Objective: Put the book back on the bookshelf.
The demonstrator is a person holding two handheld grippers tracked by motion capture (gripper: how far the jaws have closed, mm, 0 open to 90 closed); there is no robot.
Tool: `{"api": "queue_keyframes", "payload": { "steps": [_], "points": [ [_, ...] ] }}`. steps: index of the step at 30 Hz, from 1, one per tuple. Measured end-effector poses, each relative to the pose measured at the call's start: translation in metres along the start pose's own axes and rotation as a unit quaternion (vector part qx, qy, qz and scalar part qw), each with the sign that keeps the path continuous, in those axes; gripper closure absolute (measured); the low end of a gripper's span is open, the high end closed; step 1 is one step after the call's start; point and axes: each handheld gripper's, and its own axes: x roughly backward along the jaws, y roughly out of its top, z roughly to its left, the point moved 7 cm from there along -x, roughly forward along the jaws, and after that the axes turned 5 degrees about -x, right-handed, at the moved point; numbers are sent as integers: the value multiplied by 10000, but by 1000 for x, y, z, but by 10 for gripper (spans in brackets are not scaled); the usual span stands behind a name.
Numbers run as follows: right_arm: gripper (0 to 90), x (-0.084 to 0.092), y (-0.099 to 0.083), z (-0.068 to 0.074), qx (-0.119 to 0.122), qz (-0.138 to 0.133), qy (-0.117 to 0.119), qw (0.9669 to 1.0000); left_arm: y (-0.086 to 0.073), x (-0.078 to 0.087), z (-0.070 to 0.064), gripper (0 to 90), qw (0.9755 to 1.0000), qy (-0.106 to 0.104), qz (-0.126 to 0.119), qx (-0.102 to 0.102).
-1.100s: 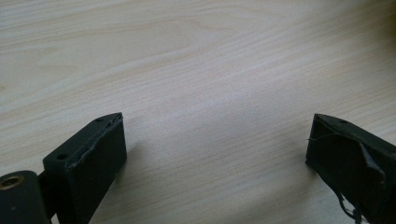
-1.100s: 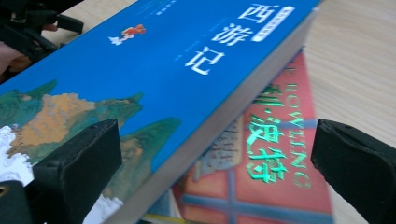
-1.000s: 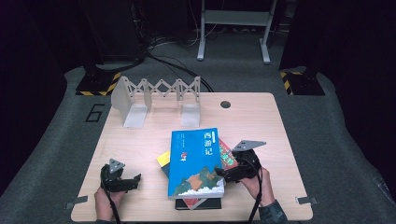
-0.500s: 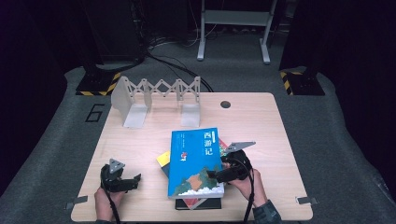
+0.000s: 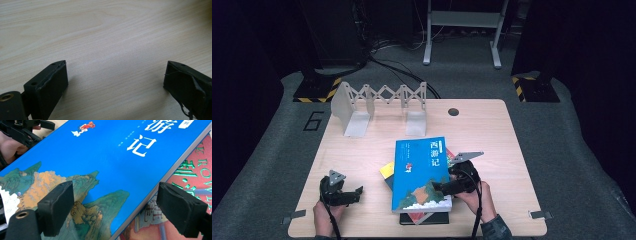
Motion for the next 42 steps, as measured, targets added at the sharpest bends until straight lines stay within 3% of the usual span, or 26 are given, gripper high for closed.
{"api": "queue_keyframes", "payload": {
  "steps": [13, 21, 26, 28, 29, 32, 37, 42],
  "points": [
    [148, -12, 10, 1, -36, -75, 14, 10000, 0, 0, 0, 47, 10000, 22, 14, 20],
    [148, -16, 13, 2, -15, -124, 11, 9999, 0, -3, 3, 0, 9989, 308, 88, 350],
    [146, -15, 12, 3, 107, -227, -62, 9997, 1, -3, 3, 0, 9986, 351, 157, 375],
    [144, -15, 14, 3, 254, -236, -135, 9993, 2, -4, 3, 0, 9986, 328, 212, 351],
    [143, -15, 14, 4, 217, -236, -165, 9993, 3, -4, 2, 0, 9987, 269, 221, 379],
    [132, -14, 15, 5, 282, -162, -238, 9992, 6, -3, 3, 0, 9985, -35, 304, 445],
    [86, -15, 16, 4, 299, -94, -354, 9989, 21, 2, 4, 0, 9979, -139, 130, 614],
    [0, -16, 16, 2, 294, 19, -570, 9979, 48, 12, -2, 0, 9969, -458, -76, 632]
  ]
}}
